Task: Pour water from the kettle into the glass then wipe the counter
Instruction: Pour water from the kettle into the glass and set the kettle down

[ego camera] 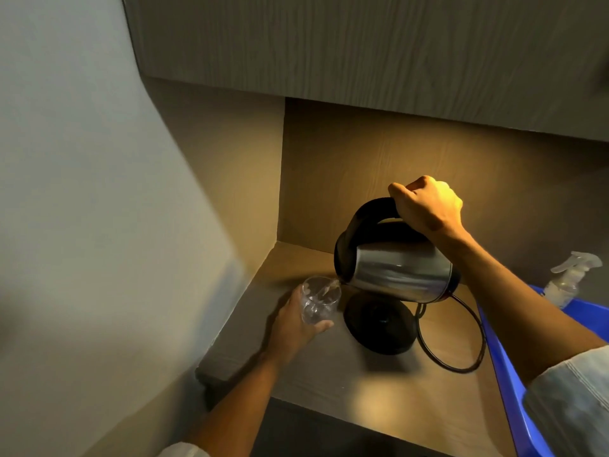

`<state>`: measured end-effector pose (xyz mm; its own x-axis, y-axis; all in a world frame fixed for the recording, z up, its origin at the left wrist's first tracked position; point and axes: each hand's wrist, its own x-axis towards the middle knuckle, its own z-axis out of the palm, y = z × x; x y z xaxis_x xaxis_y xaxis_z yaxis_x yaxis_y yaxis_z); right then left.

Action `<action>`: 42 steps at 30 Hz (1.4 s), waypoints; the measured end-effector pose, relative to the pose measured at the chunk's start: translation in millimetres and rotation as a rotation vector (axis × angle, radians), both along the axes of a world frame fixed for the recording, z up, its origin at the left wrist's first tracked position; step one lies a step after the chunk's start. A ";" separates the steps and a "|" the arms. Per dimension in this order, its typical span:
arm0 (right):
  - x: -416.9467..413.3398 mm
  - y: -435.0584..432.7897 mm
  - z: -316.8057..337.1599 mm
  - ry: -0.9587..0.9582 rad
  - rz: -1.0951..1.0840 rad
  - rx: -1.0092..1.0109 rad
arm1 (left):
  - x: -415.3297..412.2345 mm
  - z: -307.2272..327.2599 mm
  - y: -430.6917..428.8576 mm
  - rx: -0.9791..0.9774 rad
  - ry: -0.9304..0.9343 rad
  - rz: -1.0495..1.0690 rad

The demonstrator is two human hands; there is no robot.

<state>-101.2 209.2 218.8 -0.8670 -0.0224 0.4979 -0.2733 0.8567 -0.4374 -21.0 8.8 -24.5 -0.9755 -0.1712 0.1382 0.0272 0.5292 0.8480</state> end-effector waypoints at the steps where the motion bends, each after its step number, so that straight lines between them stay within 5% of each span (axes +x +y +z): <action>1: 0.9 -1.4 0.9 0.016 0.008 0.006 | 0.1 0.4 -0.1 -0.019 0.007 0.003; 30: 9.8 -14.5 1.9 0.196 0.061 0.090 | -3.5 -2.2 -0.1 -0.033 -0.034 0.024; 42: 3.5 46.3 -48.7 -0.078 -0.294 -0.486 | -4.2 -1.0 2.5 0.050 -0.023 0.001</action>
